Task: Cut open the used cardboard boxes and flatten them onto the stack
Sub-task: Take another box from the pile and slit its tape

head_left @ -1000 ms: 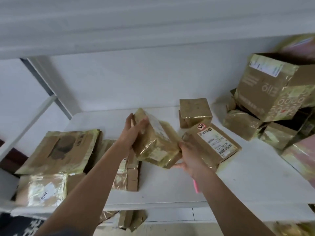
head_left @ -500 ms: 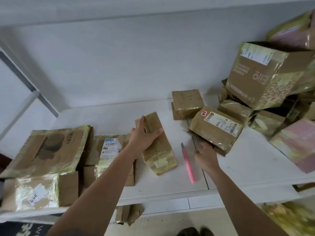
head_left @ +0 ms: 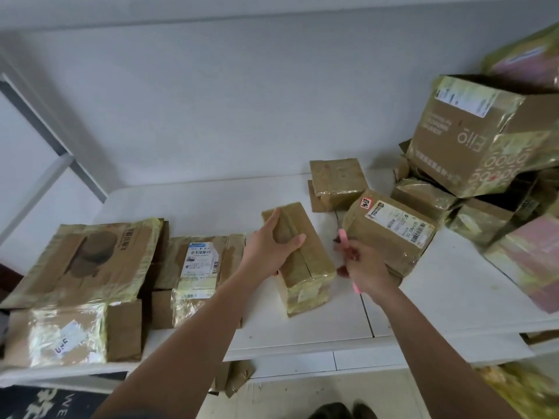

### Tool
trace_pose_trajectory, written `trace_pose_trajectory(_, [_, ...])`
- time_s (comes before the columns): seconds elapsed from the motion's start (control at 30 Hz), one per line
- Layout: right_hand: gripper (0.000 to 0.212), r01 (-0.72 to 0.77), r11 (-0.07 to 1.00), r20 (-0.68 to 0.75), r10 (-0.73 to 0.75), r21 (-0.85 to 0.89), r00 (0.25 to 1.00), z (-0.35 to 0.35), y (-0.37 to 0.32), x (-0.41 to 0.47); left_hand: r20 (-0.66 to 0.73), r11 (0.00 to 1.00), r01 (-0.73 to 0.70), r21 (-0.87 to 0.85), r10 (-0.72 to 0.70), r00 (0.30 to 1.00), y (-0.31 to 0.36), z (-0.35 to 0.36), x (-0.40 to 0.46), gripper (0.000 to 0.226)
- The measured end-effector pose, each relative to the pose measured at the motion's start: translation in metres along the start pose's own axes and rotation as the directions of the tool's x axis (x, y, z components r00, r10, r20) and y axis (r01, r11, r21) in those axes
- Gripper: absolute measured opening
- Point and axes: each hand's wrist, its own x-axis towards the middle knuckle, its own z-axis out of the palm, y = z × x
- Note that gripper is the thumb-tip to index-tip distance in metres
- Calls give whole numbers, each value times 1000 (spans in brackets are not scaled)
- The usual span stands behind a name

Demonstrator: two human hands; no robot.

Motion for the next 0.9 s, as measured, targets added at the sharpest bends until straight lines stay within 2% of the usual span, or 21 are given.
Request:
trace_pose_trajectory(0.1, [26,88,978,-28,-85,187,996,-6,-36,0,33,998,-16,-61,18,999,1,0,0,90])
trace_pose_trajectory(0.23, [50,129,912,8,-143,389,990,-4,-63,-1,88,987,39,-157,-25,996,-2,3,4,68])
trace_pose_trajectory(0.27, [53,156,906,26,-180,394,983,-3,-66,-1,79,988,32,-153,-20,997,-4,6,5,66])
trace_pose_trajectory(0.33, [55,247,931,40,-267,269,963,0,-69,0,66,988,18,-151,-8,998,-6,11,5,64])
trace_pose_trajectory(0.4, [44,340,924,4,-346,178,938,6,-72,2,73,982,23,-185,-10,997,-5,12,4,64])
trace_pose_trajectory(0.5, [16,395,881,-78,-389,261,918,20,-74,5,59,973,26,-231,-12,998,-6,12,1,66])
trace_pose_trajectory(0.57, [14,350,866,-114,-332,356,936,28,-73,8,33,964,21,-266,-13,999,-9,13,0,74])
trace_pose_trajectory(0.63, [14,350,859,-158,-312,375,937,33,-69,12,14,958,17,-286,-14,1000,-13,14,1,81])
trace_pose_trajectory(0.73, [5,380,847,-189,-332,371,924,35,-66,15,7,963,15,-269,-14,1000,-15,14,3,80])
trace_pose_trajectory(0.9, [22,462,872,-162,-439,160,884,35,-63,15,2,964,-4,-267,5,1000,-13,13,2,79])
